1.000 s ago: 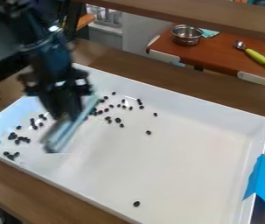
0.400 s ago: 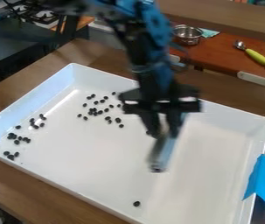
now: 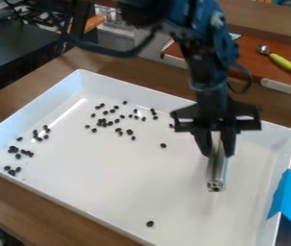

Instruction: Sweep into pile

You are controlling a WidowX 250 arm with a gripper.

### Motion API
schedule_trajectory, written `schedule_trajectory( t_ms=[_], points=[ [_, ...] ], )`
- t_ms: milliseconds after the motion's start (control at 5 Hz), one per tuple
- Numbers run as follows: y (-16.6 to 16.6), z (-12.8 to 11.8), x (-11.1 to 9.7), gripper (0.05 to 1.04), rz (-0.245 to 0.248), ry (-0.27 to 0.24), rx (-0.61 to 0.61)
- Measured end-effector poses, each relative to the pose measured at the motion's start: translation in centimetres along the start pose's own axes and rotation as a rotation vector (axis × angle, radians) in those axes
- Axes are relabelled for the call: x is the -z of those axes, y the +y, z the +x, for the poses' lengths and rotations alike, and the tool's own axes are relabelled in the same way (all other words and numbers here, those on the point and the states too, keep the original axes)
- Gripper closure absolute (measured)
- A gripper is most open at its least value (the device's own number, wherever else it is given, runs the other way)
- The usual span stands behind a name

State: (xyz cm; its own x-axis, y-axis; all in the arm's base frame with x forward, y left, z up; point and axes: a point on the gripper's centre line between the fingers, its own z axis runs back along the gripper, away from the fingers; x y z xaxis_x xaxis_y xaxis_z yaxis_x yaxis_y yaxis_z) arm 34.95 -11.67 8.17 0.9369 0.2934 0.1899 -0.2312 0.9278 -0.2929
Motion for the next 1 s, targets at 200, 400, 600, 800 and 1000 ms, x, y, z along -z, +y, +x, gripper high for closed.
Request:
schedule_trajectory(
  t_ms=[200, 400, 600, 800, 1000],
  points=[
    [0.4, 0.2, 1.2, 0.749, 0.02, -0.004, 0.0],
    [1.3, 0.6, 1.4, 0.749, 0.02, -0.025, 0.008],
    [3.0, 1.2, 1.9, 0.749, 0.029, -0.026, -0.006],
    [4.6, 2.0, 1.9, 0.749, 0.032, -0.039, -0.017],
    [6.3, 2.7, 1.7, 0.749, 0.037, -0.043, -0.026]
  ],
)
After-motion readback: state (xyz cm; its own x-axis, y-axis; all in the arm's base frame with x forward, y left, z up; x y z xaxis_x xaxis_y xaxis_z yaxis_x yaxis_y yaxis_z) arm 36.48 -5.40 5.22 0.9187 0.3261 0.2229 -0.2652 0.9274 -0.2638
